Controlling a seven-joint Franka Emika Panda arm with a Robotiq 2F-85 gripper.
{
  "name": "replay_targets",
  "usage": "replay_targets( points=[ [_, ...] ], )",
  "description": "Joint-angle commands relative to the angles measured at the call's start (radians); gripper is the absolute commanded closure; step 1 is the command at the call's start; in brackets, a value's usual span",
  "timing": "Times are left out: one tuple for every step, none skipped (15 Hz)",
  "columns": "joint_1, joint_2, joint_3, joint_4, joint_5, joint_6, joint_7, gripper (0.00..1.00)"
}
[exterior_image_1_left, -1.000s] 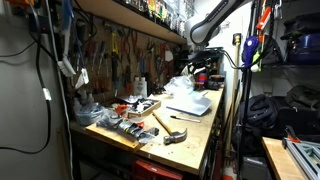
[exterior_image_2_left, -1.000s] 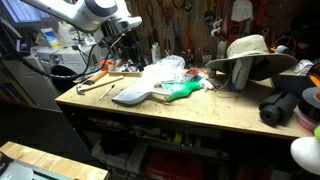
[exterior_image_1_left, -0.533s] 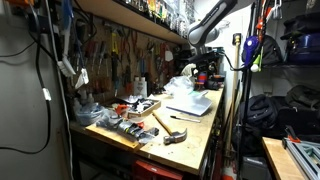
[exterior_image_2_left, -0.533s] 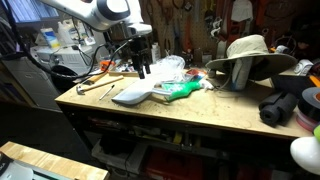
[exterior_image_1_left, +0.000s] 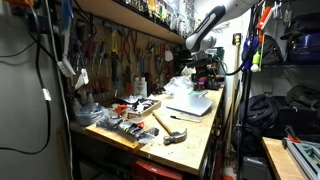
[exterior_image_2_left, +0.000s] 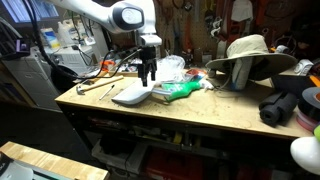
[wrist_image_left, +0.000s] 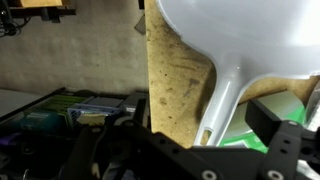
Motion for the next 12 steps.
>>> replay_targets(
  points=[
    [-0.032,0.066,-0.008,0.066,0.099,-0.027,-0.028,0.0],
    [-0.039,0.076,-0.008,0.073,0.116,-0.027,-0.035,0.0],
    [-0.045,0.083,-0.006,0.077,0.134,-0.028,-0.044,0.0],
    [-0.051,0.091,-0.005,0.081,0.151,-0.026,-0.055,0.0],
    [-0.055,0.094,-0.004,0.079,0.166,-0.013,-0.061,0.0],
    [-0.058,0.099,-0.003,0.08,0.179,-0.019,-0.074,0.0],
    [-0.059,0.102,-0.003,0.076,0.19,-0.009,-0.082,0.0],
    [-0.06,0.107,-0.004,0.077,0.197,-0.011,-0.087,0.0],
    [-0.06,0.109,-0.005,0.074,0.205,-0.007,-0.091,0.0],
    [-0.058,0.109,-0.006,0.069,0.207,-0.002,-0.093,0.0],
    [-0.056,0.107,-0.006,0.059,0.209,0.018,-0.096,0.0],
    [-0.054,0.107,-0.006,0.054,0.212,0.03,-0.097,0.0]
  ],
)
